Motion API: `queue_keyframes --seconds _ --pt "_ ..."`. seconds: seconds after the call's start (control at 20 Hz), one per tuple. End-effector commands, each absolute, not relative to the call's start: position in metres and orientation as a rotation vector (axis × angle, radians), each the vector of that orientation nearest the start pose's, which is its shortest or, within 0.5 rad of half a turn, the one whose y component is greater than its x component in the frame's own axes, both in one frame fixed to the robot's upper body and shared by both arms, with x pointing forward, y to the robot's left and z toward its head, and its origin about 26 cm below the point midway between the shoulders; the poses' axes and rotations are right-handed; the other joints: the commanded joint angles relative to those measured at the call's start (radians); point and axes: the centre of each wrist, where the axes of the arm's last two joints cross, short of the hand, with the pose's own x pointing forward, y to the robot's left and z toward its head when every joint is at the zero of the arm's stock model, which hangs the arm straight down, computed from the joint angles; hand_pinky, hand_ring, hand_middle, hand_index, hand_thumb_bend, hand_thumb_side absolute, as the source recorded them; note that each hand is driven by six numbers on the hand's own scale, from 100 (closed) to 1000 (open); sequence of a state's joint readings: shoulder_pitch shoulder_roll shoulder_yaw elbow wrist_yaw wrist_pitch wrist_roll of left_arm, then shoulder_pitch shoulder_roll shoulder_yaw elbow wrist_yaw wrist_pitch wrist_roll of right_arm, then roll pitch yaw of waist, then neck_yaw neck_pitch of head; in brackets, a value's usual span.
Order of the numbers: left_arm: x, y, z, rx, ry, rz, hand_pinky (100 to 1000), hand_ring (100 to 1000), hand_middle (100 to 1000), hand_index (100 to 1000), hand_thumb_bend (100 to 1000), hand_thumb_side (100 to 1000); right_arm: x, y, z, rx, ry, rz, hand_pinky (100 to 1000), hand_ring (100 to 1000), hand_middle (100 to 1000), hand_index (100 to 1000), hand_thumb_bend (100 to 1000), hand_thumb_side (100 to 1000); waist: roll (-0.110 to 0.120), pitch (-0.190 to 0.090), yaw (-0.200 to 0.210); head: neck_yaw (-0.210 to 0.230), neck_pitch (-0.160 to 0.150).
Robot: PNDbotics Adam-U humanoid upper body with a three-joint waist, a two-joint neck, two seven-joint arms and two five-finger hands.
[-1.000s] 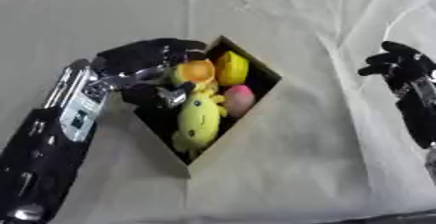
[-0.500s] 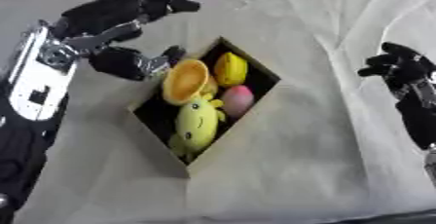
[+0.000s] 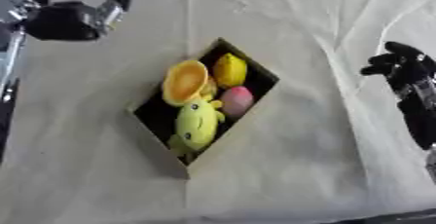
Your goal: Pick up objects on the table and place them in the box.
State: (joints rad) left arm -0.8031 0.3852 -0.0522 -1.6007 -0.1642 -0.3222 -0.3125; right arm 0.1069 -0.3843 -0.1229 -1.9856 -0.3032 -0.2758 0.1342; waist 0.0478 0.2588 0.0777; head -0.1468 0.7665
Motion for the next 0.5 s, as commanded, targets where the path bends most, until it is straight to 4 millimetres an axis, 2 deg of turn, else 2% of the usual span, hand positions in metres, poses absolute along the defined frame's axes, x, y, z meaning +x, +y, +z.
queue_keyframes --seconds 0.05,0.2,0.35,0.4,0.45,0.5 --pt "0.377 0.283 0.311 -0.355 3.410 0.949 764 836 738 903 100 575 0.238 -0.344 0.118 -0.033 -2.213 0.273 1000 700 687 859 100 644 0.003 -0.023 0.004 -0.008 0.004" --pt "0.363 0.326 0.306 -0.396 3.493 0.668 739 814 683 880 100 582 0.236 -0.345 0.117 -0.044 -2.248 0.269 1000 701 687 859 100 635 -0.004 -0.013 0.004 -0.007 0.004" --pt "0.346 0.359 0.291 -0.415 3.540 0.508 722 805 636 865 100 587 0.235 -0.346 0.116 -0.056 -2.285 0.265 1000 701 688 858 100 630 -0.015 -0.002 0.003 -0.003 0.004" --pt "0.341 0.366 0.286 -0.421 3.549 0.480 720 808 600 859 100 693 0.235 -0.345 0.115 -0.060 -2.296 0.263 1000 701 688 857 100 629 -0.020 0.001 0.003 0.000 0.004" --pt "0.336 0.373 0.280 -0.427 3.555 0.455 717 807 588 860 100 592 0.234 -0.345 0.114 -0.064 -2.307 0.259 1000 702 688 857 100 626 -0.026 0.005 0.003 0.001 0.004" --pt "0.331 0.378 0.273 -0.425 3.564 0.425 715 806 593 864 100 595 0.234 -0.345 0.113 -0.068 -2.320 0.256 1000 702 688 857 100 624 -0.033 0.009 0.002 0.002 0.004"
